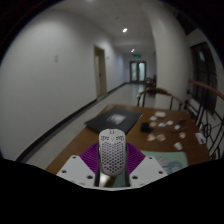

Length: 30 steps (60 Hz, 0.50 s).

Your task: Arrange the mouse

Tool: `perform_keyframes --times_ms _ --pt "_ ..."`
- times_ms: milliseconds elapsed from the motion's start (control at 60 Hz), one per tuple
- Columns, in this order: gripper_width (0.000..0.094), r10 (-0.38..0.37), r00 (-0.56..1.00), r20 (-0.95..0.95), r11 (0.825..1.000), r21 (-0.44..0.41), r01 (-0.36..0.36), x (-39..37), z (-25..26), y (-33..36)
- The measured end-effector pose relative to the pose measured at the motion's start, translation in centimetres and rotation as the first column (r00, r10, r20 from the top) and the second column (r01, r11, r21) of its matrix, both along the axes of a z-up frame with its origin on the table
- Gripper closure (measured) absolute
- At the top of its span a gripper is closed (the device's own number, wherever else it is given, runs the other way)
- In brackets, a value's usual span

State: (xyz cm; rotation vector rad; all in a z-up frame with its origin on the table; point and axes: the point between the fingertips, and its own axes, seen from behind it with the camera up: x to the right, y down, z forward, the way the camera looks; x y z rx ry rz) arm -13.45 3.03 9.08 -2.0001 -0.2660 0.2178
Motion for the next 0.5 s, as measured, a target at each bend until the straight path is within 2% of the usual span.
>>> perform_keyframes --times_ms 67,117,167,217,367,450,500 --pt "0.0599 -0.085 0.996 -0.036 0.993 0.077 0.088 4.6 4.5 -0.1" --pt "0.0601 -0.153 0.987 -0.045 0.983 0.095 0.157 8.6 5.3 -0.6" --pt "0.0602 -0.215 0.976 -0.03 0.974 0.071 0.217 12.0 3.9 -1.2" --pt "0.0602 -0.254 0.967 -0.008 0.967 0.013 0.254 14.2 0.8 -1.9" --pt "0.0602 -0.269 0.963 0.024 0.951 -0.153 0.27 15.0 -7.6 -2.6" --pt "0.06 -0.267 0.963 0.047 0.944 -0.189 0.271 14.7 -10.2 -2.8" --pt "0.0601 -0.261 0.963 0.074 0.948 -0.171 0.27 14.9 -10.2 -2.4"
